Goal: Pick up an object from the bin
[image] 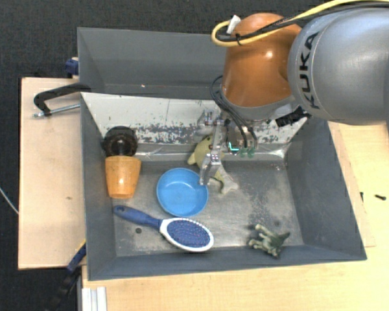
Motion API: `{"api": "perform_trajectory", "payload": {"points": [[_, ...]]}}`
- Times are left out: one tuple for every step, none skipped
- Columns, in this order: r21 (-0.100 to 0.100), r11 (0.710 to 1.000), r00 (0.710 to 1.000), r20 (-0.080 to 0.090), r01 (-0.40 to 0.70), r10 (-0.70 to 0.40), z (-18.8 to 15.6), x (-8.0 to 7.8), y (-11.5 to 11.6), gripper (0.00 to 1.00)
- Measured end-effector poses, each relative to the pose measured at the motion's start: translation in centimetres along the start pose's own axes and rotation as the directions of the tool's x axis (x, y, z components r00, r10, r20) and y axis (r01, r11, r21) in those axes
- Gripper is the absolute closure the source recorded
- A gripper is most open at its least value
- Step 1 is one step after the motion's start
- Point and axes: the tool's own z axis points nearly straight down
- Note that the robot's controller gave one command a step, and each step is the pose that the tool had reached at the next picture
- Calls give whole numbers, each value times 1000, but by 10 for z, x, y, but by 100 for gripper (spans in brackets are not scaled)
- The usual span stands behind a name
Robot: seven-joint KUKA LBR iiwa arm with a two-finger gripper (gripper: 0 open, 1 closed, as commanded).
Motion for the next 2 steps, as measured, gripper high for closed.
{"api": "perform_trajectory", "payload": {"points": [[-1, 999, 999, 14, 39, -39, 123, -4, 8, 0], [2, 988, 987, 20, 157, -157, 120, 17, 19, 0]]}}
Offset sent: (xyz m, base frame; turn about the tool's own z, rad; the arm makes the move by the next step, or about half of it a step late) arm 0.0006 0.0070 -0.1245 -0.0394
